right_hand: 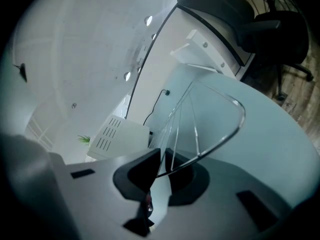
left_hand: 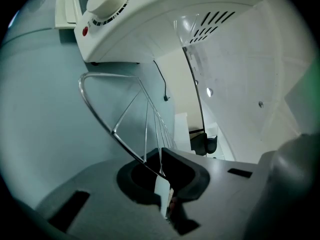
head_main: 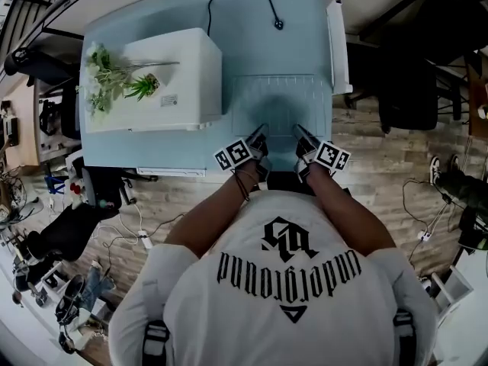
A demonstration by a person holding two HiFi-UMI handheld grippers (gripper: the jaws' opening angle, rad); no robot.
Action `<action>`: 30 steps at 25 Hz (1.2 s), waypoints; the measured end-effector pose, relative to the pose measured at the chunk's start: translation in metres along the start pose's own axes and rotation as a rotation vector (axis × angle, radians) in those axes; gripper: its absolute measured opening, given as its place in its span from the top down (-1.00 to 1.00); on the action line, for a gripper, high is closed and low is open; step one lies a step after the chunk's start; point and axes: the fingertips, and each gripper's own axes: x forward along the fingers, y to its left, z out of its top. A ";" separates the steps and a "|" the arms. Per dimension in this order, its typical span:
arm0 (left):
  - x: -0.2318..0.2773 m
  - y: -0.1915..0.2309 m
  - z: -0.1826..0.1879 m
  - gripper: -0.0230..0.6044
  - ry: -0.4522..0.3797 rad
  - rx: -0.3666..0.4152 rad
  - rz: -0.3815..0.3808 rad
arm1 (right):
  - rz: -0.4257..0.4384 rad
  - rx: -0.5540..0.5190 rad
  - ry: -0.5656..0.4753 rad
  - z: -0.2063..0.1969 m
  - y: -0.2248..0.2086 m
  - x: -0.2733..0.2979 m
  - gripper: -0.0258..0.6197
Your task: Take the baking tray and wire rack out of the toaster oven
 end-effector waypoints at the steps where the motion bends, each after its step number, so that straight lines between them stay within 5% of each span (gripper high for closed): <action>1: 0.001 0.002 0.000 0.88 0.007 0.006 0.003 | -0.002 -0.001 0.006 -0.001 -0.002 0.001 0.81; 23: 0.007 0.022 -0.011 0.81 0.096 0.105 0.003 | 0.036 0.014 0.116 -0.018 -0.024 0.009 0.74; 30: 0.004 0.022 -0.018 0.48 0.144 0.125 -0.043 | 0.081 -0.002 0.184 -0.027 -0.020 0.010 0.42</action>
